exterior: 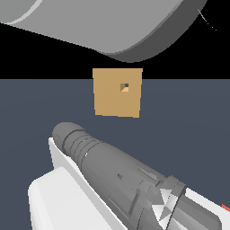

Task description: Insert the peg into the horizontal hole in a box.

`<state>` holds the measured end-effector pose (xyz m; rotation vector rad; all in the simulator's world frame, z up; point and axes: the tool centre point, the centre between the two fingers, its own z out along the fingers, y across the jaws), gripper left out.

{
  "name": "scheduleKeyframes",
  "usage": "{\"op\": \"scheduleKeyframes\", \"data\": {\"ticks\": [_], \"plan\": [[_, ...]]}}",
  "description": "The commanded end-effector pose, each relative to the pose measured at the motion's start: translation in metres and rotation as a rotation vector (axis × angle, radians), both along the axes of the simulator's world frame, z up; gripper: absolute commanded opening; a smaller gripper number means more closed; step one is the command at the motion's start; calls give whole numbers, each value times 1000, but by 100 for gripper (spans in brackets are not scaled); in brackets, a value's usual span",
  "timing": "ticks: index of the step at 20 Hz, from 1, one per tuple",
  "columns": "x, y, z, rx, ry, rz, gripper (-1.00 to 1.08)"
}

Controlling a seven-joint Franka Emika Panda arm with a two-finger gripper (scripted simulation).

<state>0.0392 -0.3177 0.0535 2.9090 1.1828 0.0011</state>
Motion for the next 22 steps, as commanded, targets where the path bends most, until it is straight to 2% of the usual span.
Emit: {"op": "scheduleKeyframes", "data": {"ticks": [1,6,12,13,22], "plan": [[-1,1,-13,1,2,0,100],[-1,2,-36,1,1,1,100],[0,1,-38,1,1,2,100],[0,1,-38,1,1,2,-100],[0,1,-38,1,1,2,-100]]}}
